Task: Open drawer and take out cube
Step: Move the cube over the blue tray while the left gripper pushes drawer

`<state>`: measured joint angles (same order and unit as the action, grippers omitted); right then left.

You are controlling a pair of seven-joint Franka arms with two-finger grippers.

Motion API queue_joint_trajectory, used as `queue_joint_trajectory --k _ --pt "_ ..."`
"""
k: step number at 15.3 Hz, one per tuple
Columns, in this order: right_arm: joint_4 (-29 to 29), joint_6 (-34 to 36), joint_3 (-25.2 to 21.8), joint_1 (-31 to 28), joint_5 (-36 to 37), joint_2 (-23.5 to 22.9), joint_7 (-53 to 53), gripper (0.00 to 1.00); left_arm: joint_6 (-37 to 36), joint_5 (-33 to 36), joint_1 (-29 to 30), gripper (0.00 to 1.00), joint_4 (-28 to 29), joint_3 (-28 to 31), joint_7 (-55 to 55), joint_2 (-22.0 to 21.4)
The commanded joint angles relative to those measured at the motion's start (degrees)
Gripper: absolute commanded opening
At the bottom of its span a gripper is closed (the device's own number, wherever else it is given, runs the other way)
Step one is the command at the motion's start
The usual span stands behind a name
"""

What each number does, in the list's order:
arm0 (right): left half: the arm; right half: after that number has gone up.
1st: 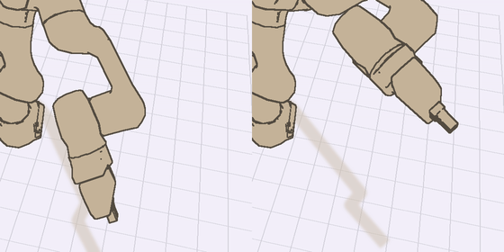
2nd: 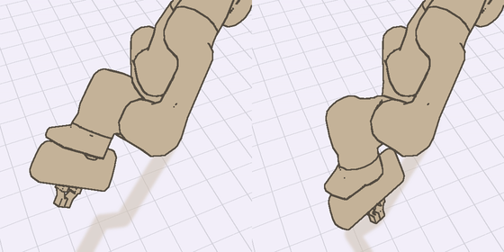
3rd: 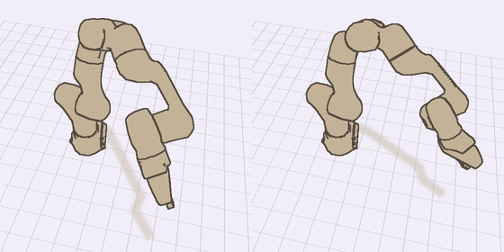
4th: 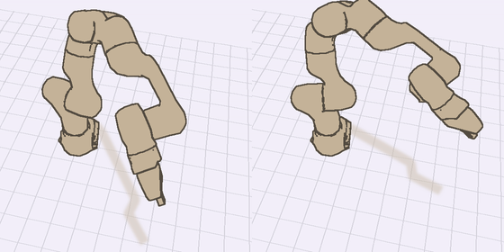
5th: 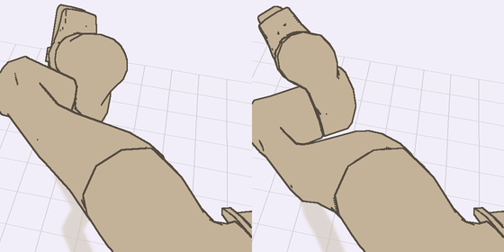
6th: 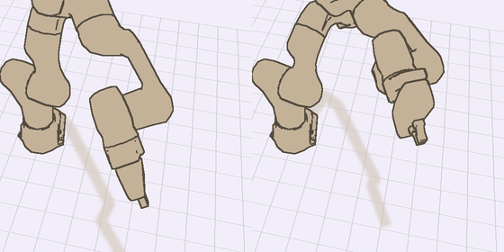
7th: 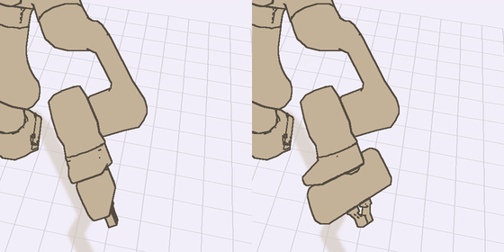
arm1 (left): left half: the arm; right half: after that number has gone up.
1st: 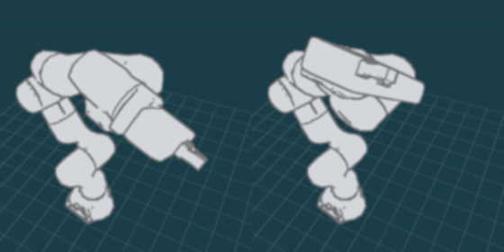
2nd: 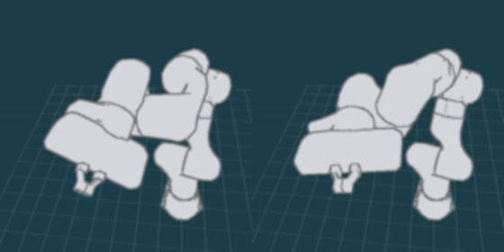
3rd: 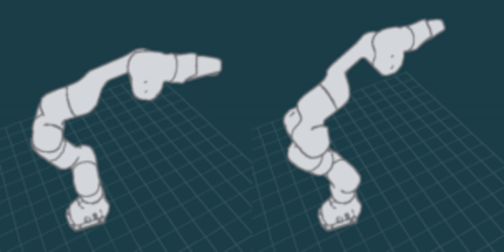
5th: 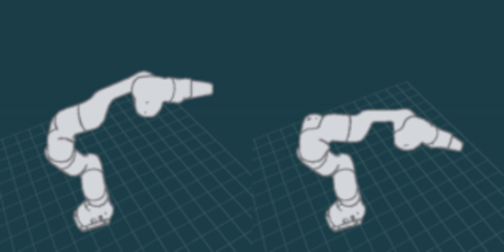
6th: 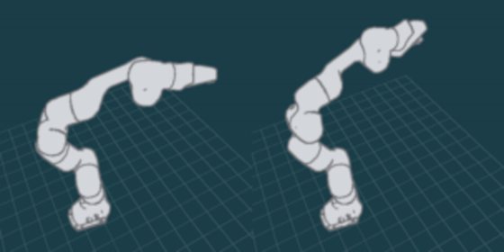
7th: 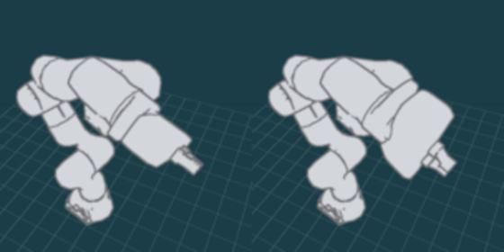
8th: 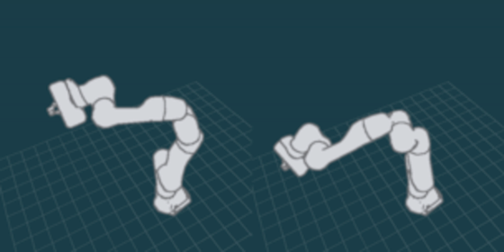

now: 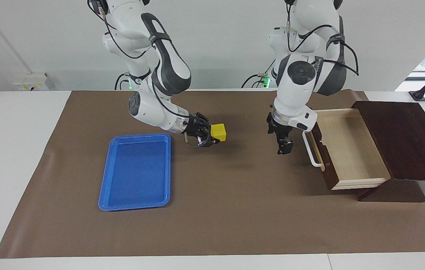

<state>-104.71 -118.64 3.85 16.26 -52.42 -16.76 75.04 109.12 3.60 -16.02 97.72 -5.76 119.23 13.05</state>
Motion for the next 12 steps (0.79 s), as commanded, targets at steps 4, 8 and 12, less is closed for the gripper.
queue_joint_trajectory --k 4,8,12 --pt "1.4 4.9 0.3 -13.3 3.7 -0.9 -9.6 0.00 0.9 0.9 10.7 1.00 1.5 -0.6 -19.7 -0.7" --pt "0.9 4.7 0.2 -20.7 9.3 -3.7 -15.4 0.00 2.8 1.3 15.9 1.00 2.5 -0.6 -28.9 -0.7" --pt "-2.9 2.4 -0.2 -24.3 10.1 -4.7 -21.4 0.00 2.9 6.0 20.1 1.00 1.9 -0.6 -35.5 -0.6"
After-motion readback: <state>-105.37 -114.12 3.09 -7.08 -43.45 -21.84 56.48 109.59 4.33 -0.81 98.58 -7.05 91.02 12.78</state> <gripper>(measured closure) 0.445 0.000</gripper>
